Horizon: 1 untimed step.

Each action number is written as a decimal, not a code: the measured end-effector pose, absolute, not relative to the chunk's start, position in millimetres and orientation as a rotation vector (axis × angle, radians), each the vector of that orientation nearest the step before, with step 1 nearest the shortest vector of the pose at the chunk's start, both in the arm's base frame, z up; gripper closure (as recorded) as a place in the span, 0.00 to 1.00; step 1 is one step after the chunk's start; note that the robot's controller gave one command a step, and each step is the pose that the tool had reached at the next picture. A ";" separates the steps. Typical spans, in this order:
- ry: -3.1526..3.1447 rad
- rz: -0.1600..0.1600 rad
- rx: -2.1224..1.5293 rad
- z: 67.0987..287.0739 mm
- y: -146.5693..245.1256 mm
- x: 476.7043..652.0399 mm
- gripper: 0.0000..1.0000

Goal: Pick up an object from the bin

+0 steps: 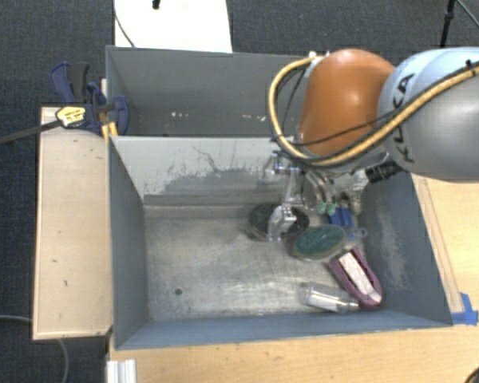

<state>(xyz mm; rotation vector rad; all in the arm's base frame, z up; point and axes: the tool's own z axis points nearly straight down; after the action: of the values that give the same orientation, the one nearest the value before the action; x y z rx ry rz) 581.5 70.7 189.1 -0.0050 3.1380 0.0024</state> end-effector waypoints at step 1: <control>3.132 0.006 0.122 70.3 -0.8 583.6 0.00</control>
Offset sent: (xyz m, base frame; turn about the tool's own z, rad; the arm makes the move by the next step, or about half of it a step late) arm -0.0003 -0.0702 -0.1191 0.0745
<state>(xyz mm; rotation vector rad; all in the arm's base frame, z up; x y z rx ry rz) 583.6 -0.8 70.3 0.1221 3.1316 0.0057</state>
